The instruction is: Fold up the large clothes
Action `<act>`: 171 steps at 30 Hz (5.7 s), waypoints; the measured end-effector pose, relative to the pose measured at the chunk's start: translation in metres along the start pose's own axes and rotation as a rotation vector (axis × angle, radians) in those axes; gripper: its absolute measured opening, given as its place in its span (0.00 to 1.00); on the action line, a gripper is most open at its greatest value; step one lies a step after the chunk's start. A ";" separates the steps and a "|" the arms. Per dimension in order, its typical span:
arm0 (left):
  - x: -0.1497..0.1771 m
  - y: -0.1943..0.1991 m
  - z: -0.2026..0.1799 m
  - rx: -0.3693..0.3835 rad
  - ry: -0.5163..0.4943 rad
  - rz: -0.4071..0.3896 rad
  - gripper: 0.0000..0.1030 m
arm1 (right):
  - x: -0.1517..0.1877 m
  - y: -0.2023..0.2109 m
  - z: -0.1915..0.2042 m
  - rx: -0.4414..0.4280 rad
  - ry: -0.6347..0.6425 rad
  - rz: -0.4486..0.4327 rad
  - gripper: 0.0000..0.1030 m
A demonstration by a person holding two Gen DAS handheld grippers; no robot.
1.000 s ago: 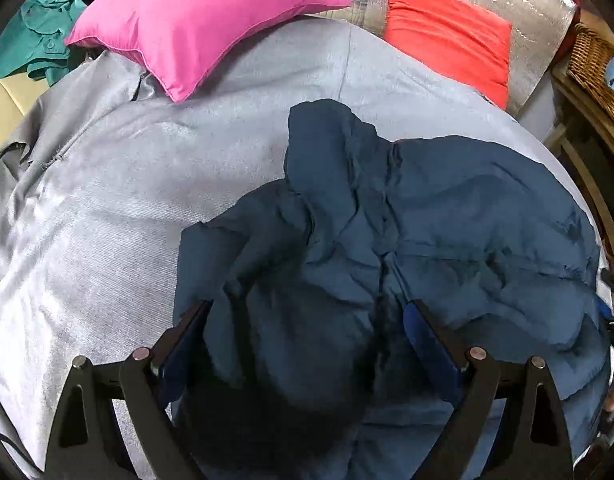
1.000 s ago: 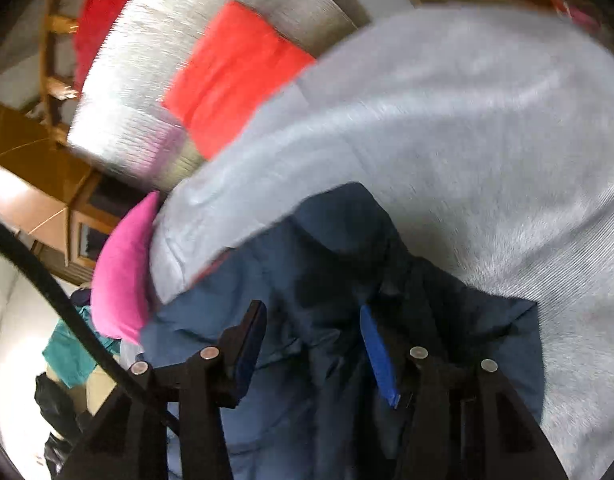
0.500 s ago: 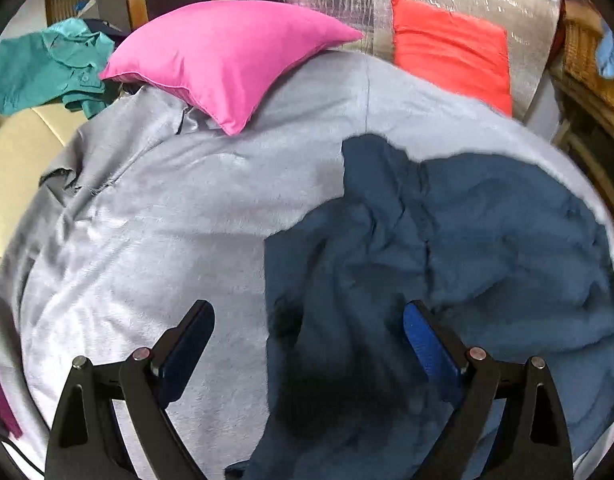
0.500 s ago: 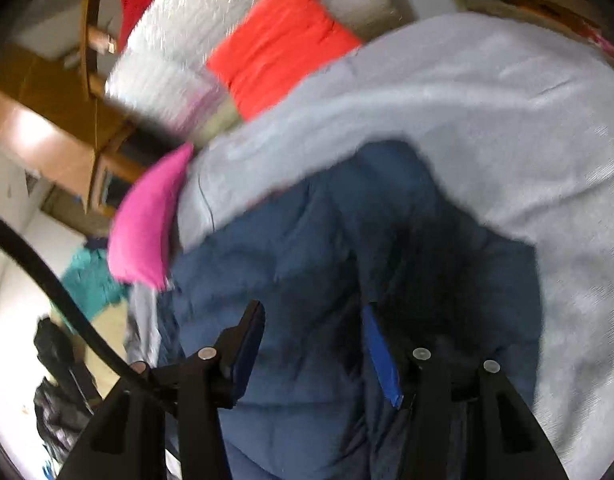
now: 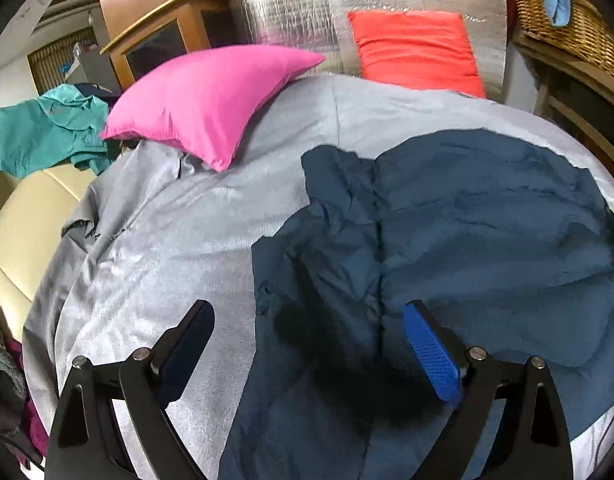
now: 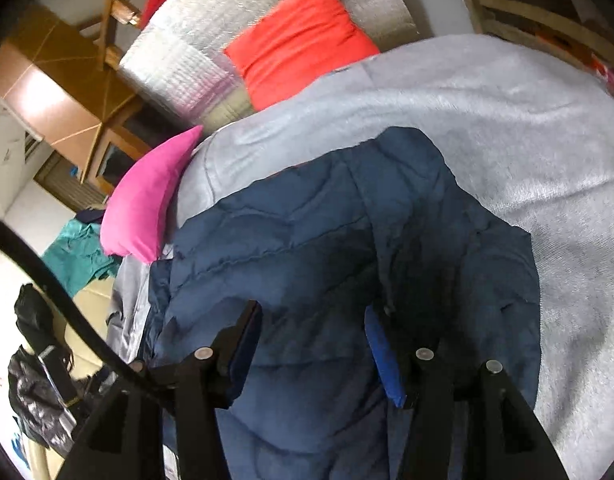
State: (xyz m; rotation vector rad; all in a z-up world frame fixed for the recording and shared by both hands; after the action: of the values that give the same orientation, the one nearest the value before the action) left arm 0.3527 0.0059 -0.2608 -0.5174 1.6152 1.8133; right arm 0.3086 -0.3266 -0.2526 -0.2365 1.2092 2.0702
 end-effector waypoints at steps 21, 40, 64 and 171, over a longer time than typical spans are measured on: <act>0.035 0.055 -0.021 0.185 0.099 -0.029 0.93 | 0.071 0.052 0.014 -0.166 -0.031 0.035 0.69; 0.115 0.016 0.006 0.380 0.588 0.214 0.93 | 0.132 0.022 -0.047 -0.152 -0.467 0.003 0.72; 0.087 -0.028 -0.006 0.434 0.677 0.145 1.00 | 0.099 0.008 -0.062 -0.106 -0.608 -0.230 0.78; 0.103 0.302 0.010 -0.086 0.093 -0.351 0.95 | 0.159 0.244 0.092 0.085 0.285 -0.357 1.00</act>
State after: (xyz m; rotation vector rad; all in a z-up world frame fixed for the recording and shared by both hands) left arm 0.0725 0.0265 -0.1096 -0.8774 1.4052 1.6172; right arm 0.0493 -0.2480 -0.1116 -0.6754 1.3089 1.7105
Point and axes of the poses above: each gripper's, at about its wrist camera, not at the fingertips, and y roughly against the way its jaws point, z to its left, x to its underside, the point moved 8 cm from there along -y, roughly the way its jaws point
